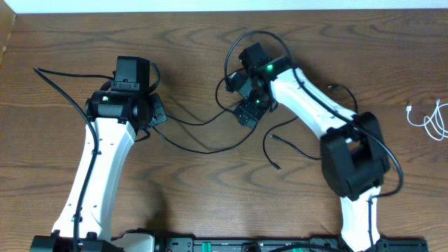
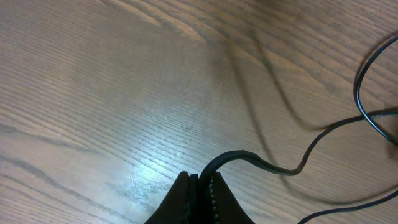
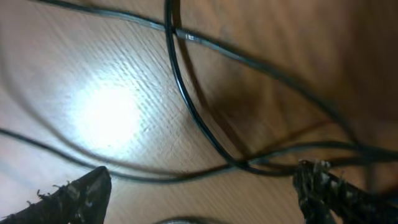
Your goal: Untangle cables
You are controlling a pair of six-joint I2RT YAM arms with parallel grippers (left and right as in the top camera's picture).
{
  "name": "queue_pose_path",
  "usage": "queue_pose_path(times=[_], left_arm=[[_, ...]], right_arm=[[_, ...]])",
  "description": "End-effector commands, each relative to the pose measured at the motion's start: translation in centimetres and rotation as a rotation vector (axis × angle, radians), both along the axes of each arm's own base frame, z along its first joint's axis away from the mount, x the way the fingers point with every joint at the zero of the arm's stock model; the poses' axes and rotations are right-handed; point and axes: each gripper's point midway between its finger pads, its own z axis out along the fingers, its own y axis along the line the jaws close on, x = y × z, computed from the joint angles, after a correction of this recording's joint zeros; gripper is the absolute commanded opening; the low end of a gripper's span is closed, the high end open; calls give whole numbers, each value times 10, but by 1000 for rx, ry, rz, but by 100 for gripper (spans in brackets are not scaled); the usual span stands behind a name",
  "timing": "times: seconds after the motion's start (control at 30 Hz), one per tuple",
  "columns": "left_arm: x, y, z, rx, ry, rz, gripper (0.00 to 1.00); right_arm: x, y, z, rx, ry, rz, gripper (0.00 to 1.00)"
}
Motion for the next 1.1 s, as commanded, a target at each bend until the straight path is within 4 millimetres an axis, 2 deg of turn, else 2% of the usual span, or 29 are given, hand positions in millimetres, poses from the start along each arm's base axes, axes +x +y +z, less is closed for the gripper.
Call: queue_pose_path(times=[0.0,0.13,0.43,0.63,0.67,0.7,0.77,0.83,0.97,1.07], left_arm=[[0,2,-1,22,8,-11,7],[0,2,-1,22,8,-11,8],[0,3,-1,22,8,-11,8],[0,2,-1,22,8,-11,7],[0,2,-1,22,8,-11,7],[0,2,-1,22,8,-11,8],[0,3,-1,22,8,-11,7],[0,2,-1,22,8,-11,7],[0,3,-1,22,8,-11,8],[0,2,-1,22,8,-11,7]], right_arm=[[3,3,-7,3,-1,-5,89],[8,5,-17,3,-6,-7,81],[-2,7,-43,-21,46,7,75],[-7,1,-58,-54,81,1,57],[-9,-1,-60,-59,91,-2,52],[-11,-2,-61,-64,99,-1,43],[-14,-2,-62,-70,109,1,15],[-15,-2,-61,-72,111,3,1],[-9,0,-47,-67,88,-57,1],[6,0,-11,-22,35,-122,1]])
